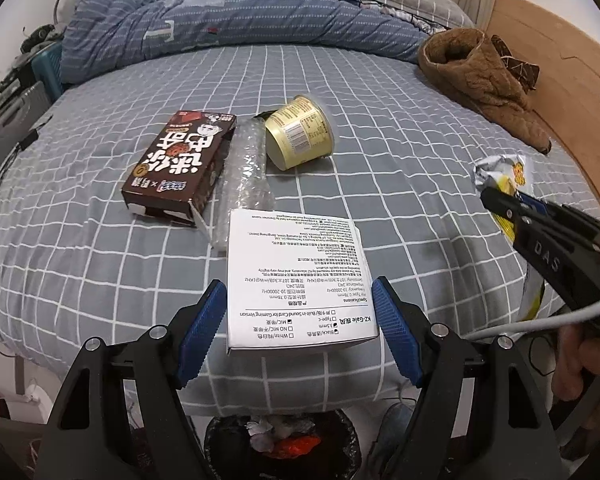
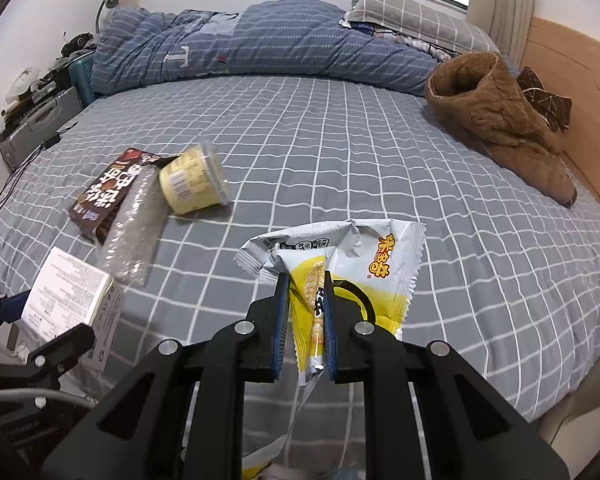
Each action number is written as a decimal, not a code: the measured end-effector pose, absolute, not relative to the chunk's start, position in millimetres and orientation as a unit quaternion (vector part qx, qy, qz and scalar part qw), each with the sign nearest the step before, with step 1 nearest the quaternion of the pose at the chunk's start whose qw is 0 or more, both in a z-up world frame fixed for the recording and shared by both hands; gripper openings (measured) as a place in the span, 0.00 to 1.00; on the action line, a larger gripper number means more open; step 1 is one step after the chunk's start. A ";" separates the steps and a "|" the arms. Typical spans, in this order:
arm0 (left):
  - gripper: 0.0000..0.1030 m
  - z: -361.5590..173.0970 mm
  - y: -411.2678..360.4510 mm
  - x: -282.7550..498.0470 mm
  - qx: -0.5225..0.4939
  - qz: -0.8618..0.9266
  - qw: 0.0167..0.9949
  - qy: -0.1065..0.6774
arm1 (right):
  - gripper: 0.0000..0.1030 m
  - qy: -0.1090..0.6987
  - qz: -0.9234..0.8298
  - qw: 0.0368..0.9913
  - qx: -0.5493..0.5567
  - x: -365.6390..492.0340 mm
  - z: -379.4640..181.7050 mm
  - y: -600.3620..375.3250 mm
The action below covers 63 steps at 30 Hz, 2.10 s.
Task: Collect trash
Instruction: 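Carry the white box and yellow wrapper with both tools down to the bin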
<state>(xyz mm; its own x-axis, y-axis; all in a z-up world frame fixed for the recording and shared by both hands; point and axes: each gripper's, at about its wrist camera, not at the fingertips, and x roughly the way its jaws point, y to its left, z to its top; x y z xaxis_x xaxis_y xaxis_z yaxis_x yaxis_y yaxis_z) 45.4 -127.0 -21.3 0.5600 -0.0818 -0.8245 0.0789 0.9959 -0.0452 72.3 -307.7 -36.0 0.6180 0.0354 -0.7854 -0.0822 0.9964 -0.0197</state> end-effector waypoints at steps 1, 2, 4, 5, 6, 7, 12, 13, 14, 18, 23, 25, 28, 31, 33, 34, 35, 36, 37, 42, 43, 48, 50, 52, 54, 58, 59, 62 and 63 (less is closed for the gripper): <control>0.71 -19.7 -125.2 43.0 -0.002 -0.047 0.883 0.466 | 0.14 0.435 0.032 0.899 -0.026 66.5 -33.7 -305.5; 0.71 -17.3 -122.9 39.5 -0.004 -0.049 0.884 0.465 | 0.14 0.434 0.031 0.900 -0.024 63.0 -31.8 -304.6; 0.71 -13.3 -119.5 34.3 -0.005 -0.050 0.885 0.462 | 0.14 0.433 0.028 0.901 -0.020 54.0 -28.0 -303.1; 0.71 -11.1 -117.4 31.3 -0.006 -0.052 0.886 0.461 | 0.14 0.432 0.027 0.901 -0.016 49.2 -25.7 -302.4; 0.71 -8.5 -114.6 27.7 -0.007 -0.053 0.887 0.459 | 0.14 0.431 0.026 0.902 -0.013 45.0 -24.1 -301.9; 0.71 -5.9 -111.7 24.0 -0.009 -0.055 0.887 0.458 | 0.14 0.431 0.026 0.902 -0.011 41.7 -22.4 -301.3; 0.71 4.7 -98.2 7.8 -0.013 -0.059 0.889 0.454 | 0.14 0.426 0.026 0.904 -0.006 25.8 -13.6 -295.4; 0.71 6.7 -94.4 4.7 -0.015 -0.059 0.889 0.453 | 0.14 0.427 0.026 0.904 -0.007 23.4 -12.5 -293.9; 0.71 9.0 -89.5 1.5 -0.019 -0.059 0.890 0.452 | 0.14 0.426 0.026 0.904 -0.008 21.6 -11.4 -292.7; 0.71 16.3 -73.9 -8.2 -0.024 -0.053 0.893 0.447 | 0.14 0.427 0.028 0.904 -0.006 10.3 -10.4 -286.7; 0.71 18.7 -60.0 -18.8 -0.022 -0.044 0.895 0.444 | 0.14 0.426 0.032 0.904 0.003 -9.3 -6.6 -278.0; 0.71 18.1 -55.7 -23.2 -0.022 -0.043 0.895 0.444 | 0.14 0.425 0.034 0.904 0.006 -18.0 -5.0 -275.3; 0.71 17.3 -51.3 -29.9 -0.021 -0.041 0.894 0.445 | 0.14 0.425 0.035 0.904 0.008 -31.2 -3.7 -270.2; 0.71 15.7 -49.0 -36.7 -0.020 -0.041 0.894 0.446 | 0.14 0.426 0.036 0.904 0.008 -40.3 -2.1 -266.1; 0.71 14.8 -47.7 -41.7 -0.019 -0.040 0.894 0.446 | 0.14 0.426 0.036 0.904 0.010 -46.6 -1.8 -263.8; 0.71 14.4 -47.3 -43.9 -0.019 -0.040 0.894 0.446 | 0.14 0.427 0.036 0.904 0.010 -50.7 -1.9 -262.0; 0.71 14.1 -47.2 -45.9 -0.018 -0.040 0.894 0.446 | 0.14 0.427 0.036 0.904 0.010 -53.6 -2.0 -260.7; 0.71 13.5 -47.1 -49.0 -0.018 -0.041 0.894 0.447 | 0.14 0.427 0.036 0.903 0.010 -56.5 -2.2 -259.7; 0.71 13.1 -47.2 -51.2 -0.017 -0.042 0.893 0.447 | 0.14 0.428 0.036 0.903 0.010 -60.6 -2.4 -257.6; 0.71 11.4 -44.4 -62.0 -0.022 -0.046 0.894 0.446 | 0.14 0.431 0.040 0.902 0.008 -74.2 -2.7 -250.0; 0.71 10.5 -44.0 -64.7 -0.021 -0.045 0.893 0.447 | 0.14 0.431 0.042 0.901 0.009 -78.3 -2.9 -248.0; 0.71 8.1 -40.7 -73.9 -0.023 -0.046 0.893 0.448 | 0.14 0.436 0.045 0.899 0.010 -92.7 -6.2 -241.1; 0.71 6.9 -40.2 -78.3 -0.021 -0.045 0.892 0.449 | 0.14 0.439 0.046 0.897 0.008 -99.4 -9.3 -237.5; 0.71 5.3 -39.3 -82.5 -0.020 -0.045 0.892 0.450 | 0.15 0.441 0.045 0.896 0.007 -104.9 -12.1 -235.3; 0.71 2.8 -39.2 -86.8 -0.018 -0.046 0.891 0.452 | 0.15 0.444 0.044 0.895 0.009 -109.8 -14.8 -233.5; 0.71 -5.4 -37.1 -94.8 -0.019 -0.048 0.886 0.461 | 0.15 0.452 0.043 0.891 0.009 -120.4 -23.2 -227.4; 0.71 -8.0 -36.9 -97.2 -0.019 -0.048 0.885 0.463 | 0.15 0.454 0.043 0.890 0.009 -123.3 -25.9 -226.1; 0.71 -14.2 -36.3 -102.5 -0.019 -0.049 0.882 0.468 | 0.15 0.461 0.044 0.886 0.008 -129.2 -33.2 -221.5; 0.71 -17.0 -36.1 -104.6 -0.019 -0.049 0.881 0.470 | 0.15 0.464 0.044 0.885 0.007 -131.2 -35.8 -220.3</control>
